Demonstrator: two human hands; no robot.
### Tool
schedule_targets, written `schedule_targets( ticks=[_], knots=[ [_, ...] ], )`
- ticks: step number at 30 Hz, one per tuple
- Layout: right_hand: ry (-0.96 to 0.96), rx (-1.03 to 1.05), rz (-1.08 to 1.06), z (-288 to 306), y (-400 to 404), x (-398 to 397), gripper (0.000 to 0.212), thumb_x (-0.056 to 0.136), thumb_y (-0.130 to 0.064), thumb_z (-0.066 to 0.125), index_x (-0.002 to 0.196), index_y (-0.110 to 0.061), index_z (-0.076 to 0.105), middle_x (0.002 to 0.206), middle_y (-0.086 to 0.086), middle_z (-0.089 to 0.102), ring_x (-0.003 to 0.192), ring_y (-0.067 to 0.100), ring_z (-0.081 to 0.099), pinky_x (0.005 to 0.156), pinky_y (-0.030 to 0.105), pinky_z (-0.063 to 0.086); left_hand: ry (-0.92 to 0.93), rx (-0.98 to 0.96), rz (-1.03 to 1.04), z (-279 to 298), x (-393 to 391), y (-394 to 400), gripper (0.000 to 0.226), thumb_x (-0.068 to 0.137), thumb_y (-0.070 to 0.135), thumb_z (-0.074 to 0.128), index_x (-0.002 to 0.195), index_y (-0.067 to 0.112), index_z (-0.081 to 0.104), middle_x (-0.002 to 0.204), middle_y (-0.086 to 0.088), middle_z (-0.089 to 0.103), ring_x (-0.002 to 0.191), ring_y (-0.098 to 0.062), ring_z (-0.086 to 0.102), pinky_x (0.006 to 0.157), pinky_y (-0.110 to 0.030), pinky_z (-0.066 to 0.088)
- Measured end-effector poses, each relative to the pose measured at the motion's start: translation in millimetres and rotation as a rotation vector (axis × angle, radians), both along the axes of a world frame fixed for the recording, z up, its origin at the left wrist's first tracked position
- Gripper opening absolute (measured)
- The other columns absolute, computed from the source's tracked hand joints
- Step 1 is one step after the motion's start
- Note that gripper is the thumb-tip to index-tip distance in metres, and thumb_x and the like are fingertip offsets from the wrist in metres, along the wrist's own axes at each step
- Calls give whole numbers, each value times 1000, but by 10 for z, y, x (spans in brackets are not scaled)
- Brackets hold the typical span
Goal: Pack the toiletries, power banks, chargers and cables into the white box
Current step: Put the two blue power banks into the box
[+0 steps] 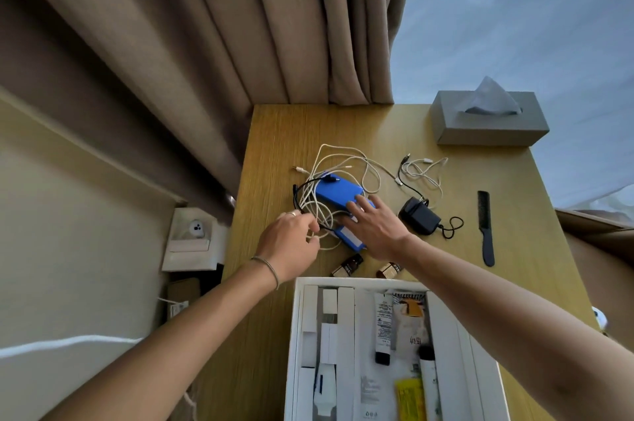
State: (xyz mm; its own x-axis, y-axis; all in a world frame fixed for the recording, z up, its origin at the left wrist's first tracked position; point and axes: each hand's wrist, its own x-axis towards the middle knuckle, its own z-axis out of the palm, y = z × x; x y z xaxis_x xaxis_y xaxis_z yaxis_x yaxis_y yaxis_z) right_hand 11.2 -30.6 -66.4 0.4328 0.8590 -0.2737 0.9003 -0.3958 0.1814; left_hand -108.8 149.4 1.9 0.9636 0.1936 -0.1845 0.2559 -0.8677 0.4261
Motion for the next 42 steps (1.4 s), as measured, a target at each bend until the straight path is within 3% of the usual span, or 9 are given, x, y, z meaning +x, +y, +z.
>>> schedule_targets(
  ticks=[6,8,11,16,20,26,31,35,42],
  knots=[
    [147,220,-144,45,-112,93,71,71,-49,77,131,-17,59,131,7,65,131,28,52,118,46,32,8,-5,-12,-39,0,105,12,94,25,57,102,25,67,100,10,60,90,-6,56,60,-15,36],
    [265,385,-307,139,-163,75,69,69,-52,78,127,-20,57,124,3,69,121,25,60,111,41,40,17,-10,-25,-76,7,115,13,94,25,57,102,24,67,100,10,61,90,-6,57,62,-16,40],
    [463,623,-550,317,-245,-2,70,67,-59,69,124,-21,55,109,-6,68,95,15,63,80,27,49,35,-22,-74,-147,58,89,15,95,24,57,104,24,68,102,9,62,94,-8,59,73,-23,51],
    [757,945,-769,533,-357,-125,68,67,-55,72,127,-28,56,114,-17,66,103,-2,61,82,16,48,-3,-10,-138,-282,424,-12,15,94,20,55,103,24,66,101,6,62,97,-12,58,77,-30,53],
    [850,1027,-854,629,-450,-169,62,68,-51,75,123,-31,55,108,-12,65,97,6,65,76,23,58,-2,107,-237,-412,840,-103,33,90,13,53,121,23,60,114,1,61,109,-19,54,85,-32,49],
    [828,1096,-997,605,-566,-241,51,76,-41,81,120,-31,57,107,-8,65,93,5,62,71,17,53,143,486,-510,-538,1339,-140,63,82,19,71,138,21,44,132,-5,57,120,-25,52,95,-39,45],
    [772,1092,-1018,605,-604,-282,62,74,-41,82,128,-25,56,110,-10,62,98,4,60,74,18,54,209,726,-661,-587,1546,-210,56,83,21,69,133,18,46,130,-7,59,123,-26,49,95,-41,42],
    [787,1108,-990,617,-643,-321,61,72,-46,81,124,-31,54,107,-16,63,97,-6,60,68,10,52,194,759,-681,-576,1591,-238,49,81,20,70,126,17,51,125,-6,61,118,-25,51,95,-40,42],
    [798,1103,-958,682,-683,-367,63,66,-53,78,121,-37,52,106,-14,66,94,-2,64,71,18,58,58,620,-651,-547,1368,-160,61,73,32,78,125,19,47,123,-2,60,115,-23,55,96,-41,42]
  ],
)
